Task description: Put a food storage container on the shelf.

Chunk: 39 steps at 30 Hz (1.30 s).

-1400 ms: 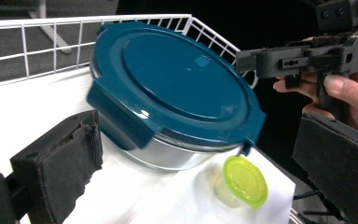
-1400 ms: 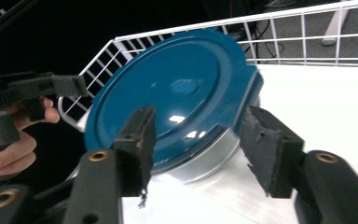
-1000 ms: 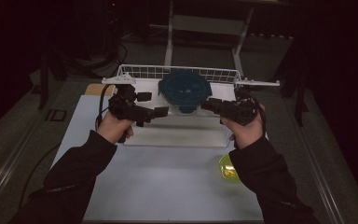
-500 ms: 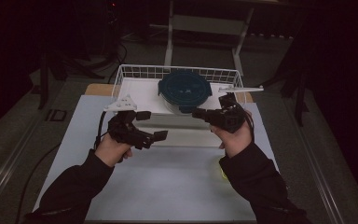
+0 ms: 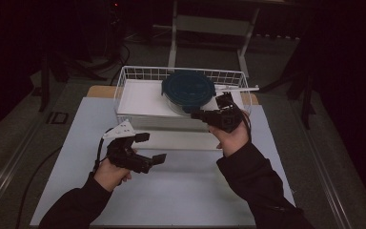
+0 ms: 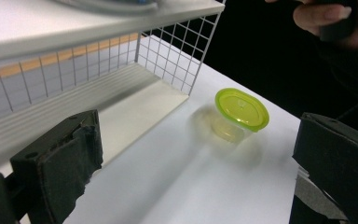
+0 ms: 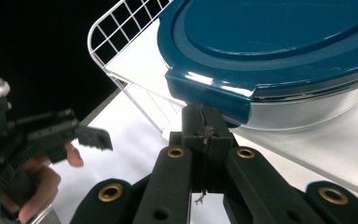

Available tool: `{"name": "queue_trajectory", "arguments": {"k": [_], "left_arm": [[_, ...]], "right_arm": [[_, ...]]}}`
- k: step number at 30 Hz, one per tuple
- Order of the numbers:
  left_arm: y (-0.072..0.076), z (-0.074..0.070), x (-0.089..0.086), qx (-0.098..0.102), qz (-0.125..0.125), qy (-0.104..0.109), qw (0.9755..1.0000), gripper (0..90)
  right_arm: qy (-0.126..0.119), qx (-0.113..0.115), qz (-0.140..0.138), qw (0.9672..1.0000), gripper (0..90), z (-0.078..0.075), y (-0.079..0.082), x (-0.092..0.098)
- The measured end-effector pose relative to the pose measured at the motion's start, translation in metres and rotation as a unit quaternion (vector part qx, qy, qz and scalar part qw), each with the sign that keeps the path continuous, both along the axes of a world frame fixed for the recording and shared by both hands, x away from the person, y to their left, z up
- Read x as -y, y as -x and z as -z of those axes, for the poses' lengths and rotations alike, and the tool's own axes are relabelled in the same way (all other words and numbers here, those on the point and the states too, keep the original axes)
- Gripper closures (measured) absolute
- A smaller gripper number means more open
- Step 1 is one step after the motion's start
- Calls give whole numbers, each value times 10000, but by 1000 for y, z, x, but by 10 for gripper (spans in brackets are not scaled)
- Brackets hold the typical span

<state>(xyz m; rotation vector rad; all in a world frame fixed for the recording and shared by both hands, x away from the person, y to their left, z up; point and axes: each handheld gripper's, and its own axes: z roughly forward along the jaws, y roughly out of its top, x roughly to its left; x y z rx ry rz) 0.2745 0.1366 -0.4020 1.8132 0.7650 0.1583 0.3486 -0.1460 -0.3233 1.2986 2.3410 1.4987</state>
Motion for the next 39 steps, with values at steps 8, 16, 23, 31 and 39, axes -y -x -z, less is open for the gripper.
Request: {"name": "queue_trajectory", "arguments": {"k": [8,16,23,31,39], "left_arm": [[6,10,-1,33,-40,-60,10000,10],[9,15,-2,17,-47,-78,10000,11],[11,20,-7,-19,-79,-86,9999,11],[17,27,-9,-44,-65,-121,9999,10],[20,34,-14,-42,8,-189,9998,11]], "right_arm": [[-1,-67,37,10000,900,-1,-7,-5],[-18,-98,100,9999,900,0,-14,-6],[-39,-144,162,9998,900,2,-19,-4],[-134,-70,-35,9999,816,4,-8,-4],[-109,247,-138,9995,566,12,13,10]]}}
